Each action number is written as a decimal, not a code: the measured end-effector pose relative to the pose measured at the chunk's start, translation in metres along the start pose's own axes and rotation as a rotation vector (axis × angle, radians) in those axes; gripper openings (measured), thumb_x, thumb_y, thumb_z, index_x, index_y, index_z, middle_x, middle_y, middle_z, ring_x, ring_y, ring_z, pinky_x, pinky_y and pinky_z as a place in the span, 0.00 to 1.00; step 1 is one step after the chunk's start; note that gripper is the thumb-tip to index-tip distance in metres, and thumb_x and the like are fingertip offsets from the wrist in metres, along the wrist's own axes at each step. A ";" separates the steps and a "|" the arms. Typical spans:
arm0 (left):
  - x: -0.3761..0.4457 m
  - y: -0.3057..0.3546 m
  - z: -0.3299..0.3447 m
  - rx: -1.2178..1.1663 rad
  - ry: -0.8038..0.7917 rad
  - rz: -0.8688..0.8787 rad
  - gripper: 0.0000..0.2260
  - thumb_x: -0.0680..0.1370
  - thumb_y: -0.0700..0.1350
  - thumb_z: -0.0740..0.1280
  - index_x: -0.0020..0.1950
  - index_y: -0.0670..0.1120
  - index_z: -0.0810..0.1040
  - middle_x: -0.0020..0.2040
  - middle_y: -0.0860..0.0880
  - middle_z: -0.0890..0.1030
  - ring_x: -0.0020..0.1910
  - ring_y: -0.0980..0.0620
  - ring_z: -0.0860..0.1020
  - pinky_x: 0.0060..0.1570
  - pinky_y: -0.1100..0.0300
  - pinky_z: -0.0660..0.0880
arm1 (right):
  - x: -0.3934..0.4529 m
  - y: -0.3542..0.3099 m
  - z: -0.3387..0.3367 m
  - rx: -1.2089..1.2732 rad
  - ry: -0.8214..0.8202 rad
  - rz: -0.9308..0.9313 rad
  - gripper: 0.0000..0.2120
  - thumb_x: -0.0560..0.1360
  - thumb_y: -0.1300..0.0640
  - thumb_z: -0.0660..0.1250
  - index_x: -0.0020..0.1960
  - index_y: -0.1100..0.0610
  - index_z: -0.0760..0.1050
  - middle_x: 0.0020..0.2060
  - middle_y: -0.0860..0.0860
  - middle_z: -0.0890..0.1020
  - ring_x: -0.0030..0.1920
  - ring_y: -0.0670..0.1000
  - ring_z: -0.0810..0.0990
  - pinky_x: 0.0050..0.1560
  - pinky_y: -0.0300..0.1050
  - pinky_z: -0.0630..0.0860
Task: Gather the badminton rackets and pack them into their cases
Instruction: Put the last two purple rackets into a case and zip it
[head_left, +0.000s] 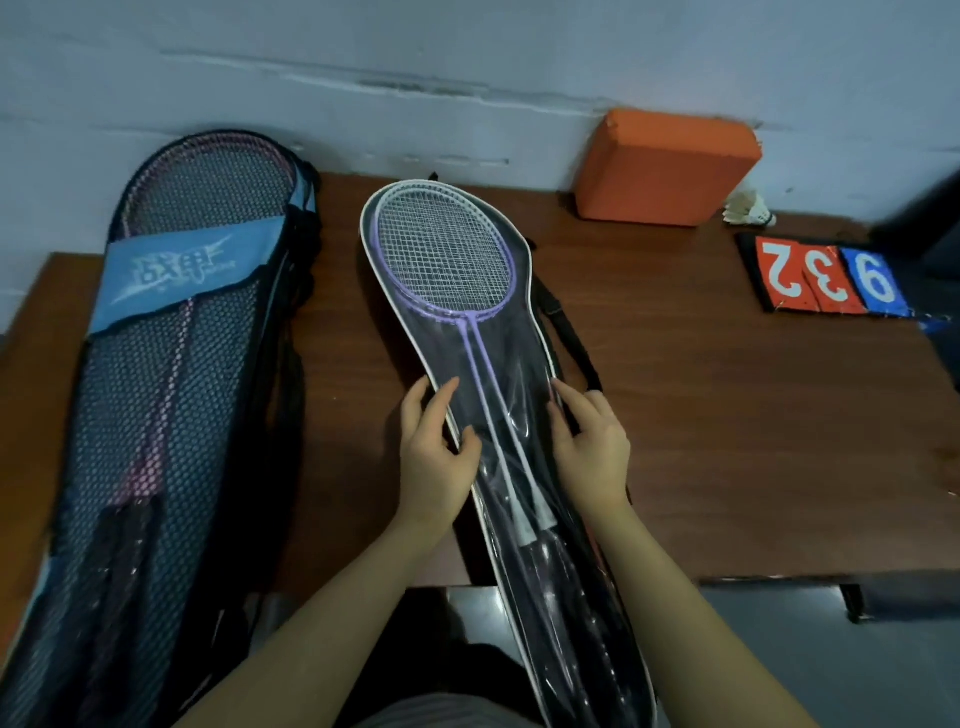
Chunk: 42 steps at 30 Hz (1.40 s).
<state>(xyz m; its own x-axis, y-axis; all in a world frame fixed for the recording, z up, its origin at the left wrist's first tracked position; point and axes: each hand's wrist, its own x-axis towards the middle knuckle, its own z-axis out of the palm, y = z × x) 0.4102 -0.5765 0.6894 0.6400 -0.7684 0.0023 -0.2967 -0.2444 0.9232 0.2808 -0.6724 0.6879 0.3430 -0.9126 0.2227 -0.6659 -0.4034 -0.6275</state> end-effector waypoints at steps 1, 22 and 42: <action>-0.005 0.003 -0.006 0.003 0.017 0.024 0.23 0.74 0.35 0.66 0.68 0.49 0.69 0.70 0.47 0.63 0.54 0.29 0.73 0.52 0.50 0.77 | -0.005 -0.006 -0.002 0.010 0.013 -0.020 0.13 0.77 0.60 0.65 0.60 0.57 0.77 0.44 0.52 0.79 0.39 0.52 0.79 0.36 0.47 0.76; -0.048 0.003 -0.225 0.060 0.299 0.067 0.22 0.76 0.38 0.64 0.69 0.47 0.68 0.69 0.49 0.65 0.67 0.52 0.66 0.65 0.49 0.68 | -0.062 -0.227 0.050 0.534 0.084 -0.153 0.10 0.77 0.62 0.64 0.56 0.60 0.79 0.41 0.49 0.76 0.41 0.37 0.74 0.42 0.27 0.69; 0.054 -0.101 -0.339 0.155 0.054 -0.023 0.19 0.77 0.34 0.62 0.69 0.39 0.68 0.68 0.43 0.69 0.63 0.57 0.65 0.55 0.83 0.52 | -0.048 -0.297 0.182 0.237 -0.039 0.048 0.14 0.77 0.60 0.63 0.62 0.58 0.75 0.45 0.55 0.77 0.42 0.49 0.74 0.38 0.33 0.61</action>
<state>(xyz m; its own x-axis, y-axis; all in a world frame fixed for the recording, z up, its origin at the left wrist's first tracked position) 0.7150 -0.3923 0.7267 0.6838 -0.7296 0.0063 -0.3845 -0.3530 0.8530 0.5830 -0.4965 0.7282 0.3433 -0.9252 0.1619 -0.5099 -0.3283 -0.7951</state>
